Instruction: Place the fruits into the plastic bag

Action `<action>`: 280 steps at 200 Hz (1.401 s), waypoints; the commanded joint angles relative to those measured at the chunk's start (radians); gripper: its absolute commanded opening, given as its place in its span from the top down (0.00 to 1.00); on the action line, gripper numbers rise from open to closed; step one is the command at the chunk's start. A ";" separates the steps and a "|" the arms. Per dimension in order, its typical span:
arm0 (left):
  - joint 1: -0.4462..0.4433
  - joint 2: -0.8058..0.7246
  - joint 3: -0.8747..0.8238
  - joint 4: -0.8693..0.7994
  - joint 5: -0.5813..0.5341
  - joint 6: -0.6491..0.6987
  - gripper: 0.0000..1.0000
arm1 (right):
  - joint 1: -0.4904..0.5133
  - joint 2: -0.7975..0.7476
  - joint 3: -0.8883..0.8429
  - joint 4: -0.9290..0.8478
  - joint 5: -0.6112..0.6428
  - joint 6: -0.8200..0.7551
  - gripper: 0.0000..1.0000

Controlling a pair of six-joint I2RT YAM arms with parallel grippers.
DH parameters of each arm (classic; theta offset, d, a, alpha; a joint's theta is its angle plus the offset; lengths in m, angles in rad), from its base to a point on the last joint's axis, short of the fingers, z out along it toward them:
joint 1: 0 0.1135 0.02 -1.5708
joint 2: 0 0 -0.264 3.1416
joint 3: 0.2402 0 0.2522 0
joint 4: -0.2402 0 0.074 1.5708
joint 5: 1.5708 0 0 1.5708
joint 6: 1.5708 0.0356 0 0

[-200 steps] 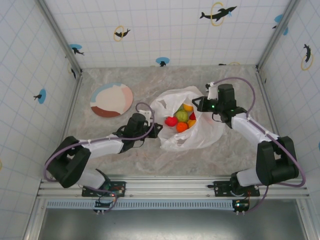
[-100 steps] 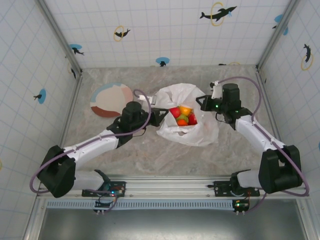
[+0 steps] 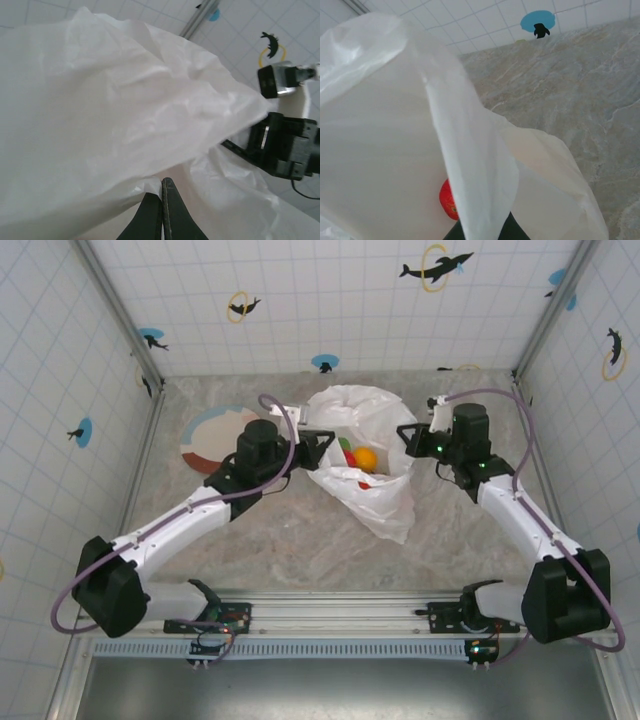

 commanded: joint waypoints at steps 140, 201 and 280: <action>0.042 0.117 0.208 -0.071 0.009 0.015 1.00 | 0.015 -0.073 -0.003 0.064 0.079 0.033 1.00; 0.117 0.121 0.241 -0.108 0.039 0.004 1.00 | 0.015 -0.111 -0.026 0.063 0.099 0.043 1.00; 0.126 0.231 0.250 -0.158 0.050 0.026 1.00 | 0.056 -0.084 -0.095 0.229 -0.024 0.200 1.00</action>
